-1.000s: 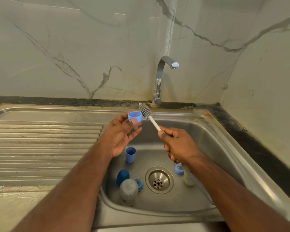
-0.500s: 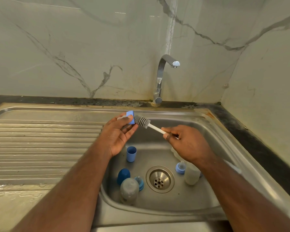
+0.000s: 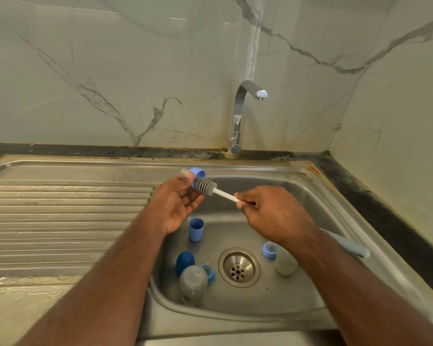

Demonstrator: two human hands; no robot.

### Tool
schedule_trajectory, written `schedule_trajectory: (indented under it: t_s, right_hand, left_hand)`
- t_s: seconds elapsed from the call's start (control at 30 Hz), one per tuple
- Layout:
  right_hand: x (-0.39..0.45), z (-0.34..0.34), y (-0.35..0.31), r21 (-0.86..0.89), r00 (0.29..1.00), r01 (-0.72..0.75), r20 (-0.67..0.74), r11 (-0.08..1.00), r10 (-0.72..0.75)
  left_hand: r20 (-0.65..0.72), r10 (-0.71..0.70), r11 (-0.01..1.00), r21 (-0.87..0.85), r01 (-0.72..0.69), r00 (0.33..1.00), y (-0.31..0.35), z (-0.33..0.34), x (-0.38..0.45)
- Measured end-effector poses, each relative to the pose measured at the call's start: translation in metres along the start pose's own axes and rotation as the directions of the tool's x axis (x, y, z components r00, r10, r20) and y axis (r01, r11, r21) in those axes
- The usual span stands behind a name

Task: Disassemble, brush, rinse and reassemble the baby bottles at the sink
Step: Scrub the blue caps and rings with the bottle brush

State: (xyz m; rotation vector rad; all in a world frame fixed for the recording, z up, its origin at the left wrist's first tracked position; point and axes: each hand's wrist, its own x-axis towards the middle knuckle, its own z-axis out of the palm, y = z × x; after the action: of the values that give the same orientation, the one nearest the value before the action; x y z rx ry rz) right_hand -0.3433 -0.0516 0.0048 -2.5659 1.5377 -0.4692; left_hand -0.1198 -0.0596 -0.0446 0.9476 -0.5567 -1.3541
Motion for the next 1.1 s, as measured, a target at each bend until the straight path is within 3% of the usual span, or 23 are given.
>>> schedule_trajectory:
  t_s: [0.17, 0.27, 0.4, 0.57, 0.67, 0.77, 0.87, 0.97, 1.1]
  right_hand:
    - [-0.001, 0.002, 0.002, -0.085, 0.995, -0.058, -0.091, 0.995, 0.050]
    - [0.000, 0.005, -0.001, -0.078, 0.996, -0.079, -0.038, 0.994, 0.076]
    - [0.000, 0.004, -0.001, 0.081, 0.996, -0.064, 0.068, 0.995, 0.059]
    - [-0.002, 0.005, -0.001, 0.000, 0.996, -0.067, -0.059, 0.998, 0.067]
    - [-0.001, 0.007, -0.005, -0.024, 0.997, -0.074, 0.016, 0.997, 0.075]
    - [-0.001, 0.006, -0.006, 0.112, 0.991, -0.073, 0.116, 0.991, 0.060]
    - [-0.003, 0.005, -0.004, 0.251, 0.992, -0.121, 0.056, 0.960, 0.111]
    - [-0.004, 0.008, -0.006, 0.152, 0.990, -0.140, -0.006, 0.978, 0.142]
    - [-0.003, 0.009, -0.010, 0.150, 0.987, -0.126, 0.120, 0.981, 0.109]
  left_hand:
    - [0.002, -0.002, 1.000, 0.006, 0.002, 1.000, -0.001, 0.000, 0.000]
    - [-0.007, 0.002, 1.000, 0.028, -0.002, 1.000, -0.002, 0.000, 0.000]
    - [-0.024, 0.004, 0.999, 0.046, -0.003, 1.000, -0.002, -0.001, 0.002]
    - [-0.016, 0.002, 0.999, 0.041, -0.001, 1.000, -0.002, 0.000, 0.003]
    - [-0.029, 0.005, 0.999, 0.048, -0.004, 1.000, -0.003, -0.001, 0.004]
    - [-0.032, 0.013, 0.999, 0.044, -0.011, 0.999, -0.002, -0.002, 0.004]
    - [-0.034, 0.019, 0.999, 0.038, -0.018, 0.999, -0.002, -0.002, 0.004]
    - [-0.025, 0.018, 0.998, 0.054, -0.017, 1.000, -0.003, 0.000, 0.004]
    - [-0.027, 0.016, 0.999, 0.052, -0.014, 1.000, -0.004, -0.002, 0.004]
